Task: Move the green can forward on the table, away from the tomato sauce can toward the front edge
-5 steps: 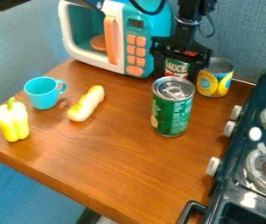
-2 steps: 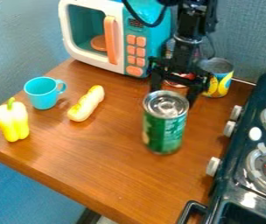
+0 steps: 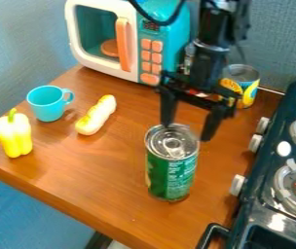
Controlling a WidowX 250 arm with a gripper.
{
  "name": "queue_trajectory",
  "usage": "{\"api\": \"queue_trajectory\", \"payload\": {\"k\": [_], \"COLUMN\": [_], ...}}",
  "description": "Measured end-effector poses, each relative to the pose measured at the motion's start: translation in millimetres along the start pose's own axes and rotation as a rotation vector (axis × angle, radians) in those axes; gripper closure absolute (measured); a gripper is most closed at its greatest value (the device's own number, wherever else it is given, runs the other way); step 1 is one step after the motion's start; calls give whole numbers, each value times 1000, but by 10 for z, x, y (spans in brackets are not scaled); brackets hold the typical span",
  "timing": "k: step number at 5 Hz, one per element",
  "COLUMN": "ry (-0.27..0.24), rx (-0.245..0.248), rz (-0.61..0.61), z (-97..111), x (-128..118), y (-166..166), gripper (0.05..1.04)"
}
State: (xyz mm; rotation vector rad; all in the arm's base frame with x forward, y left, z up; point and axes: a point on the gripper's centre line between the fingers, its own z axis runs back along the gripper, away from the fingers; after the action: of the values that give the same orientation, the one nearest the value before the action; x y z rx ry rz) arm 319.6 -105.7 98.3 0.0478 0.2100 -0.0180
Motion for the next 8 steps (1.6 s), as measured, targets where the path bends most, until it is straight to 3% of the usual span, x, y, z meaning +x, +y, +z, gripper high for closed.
{"api": "queue_trajectory", "payload": {"k": [1, 2, 5, 6, 7, 8], "ry": [30, 26, -114, -61, -32, -66], "rx": [5, 3, -29, -39, -4, 25], "rz": [-31, -28, 44, 15, 28, 83], "z": [-74, -74, 431, 434, 398, 317], "x": [-105, -94, -96, -135, -335, -518], "y": [-109, -101, 250, 573, 990, 1392], "gripper": [83, 83, 83, 83, 83, 83]}}
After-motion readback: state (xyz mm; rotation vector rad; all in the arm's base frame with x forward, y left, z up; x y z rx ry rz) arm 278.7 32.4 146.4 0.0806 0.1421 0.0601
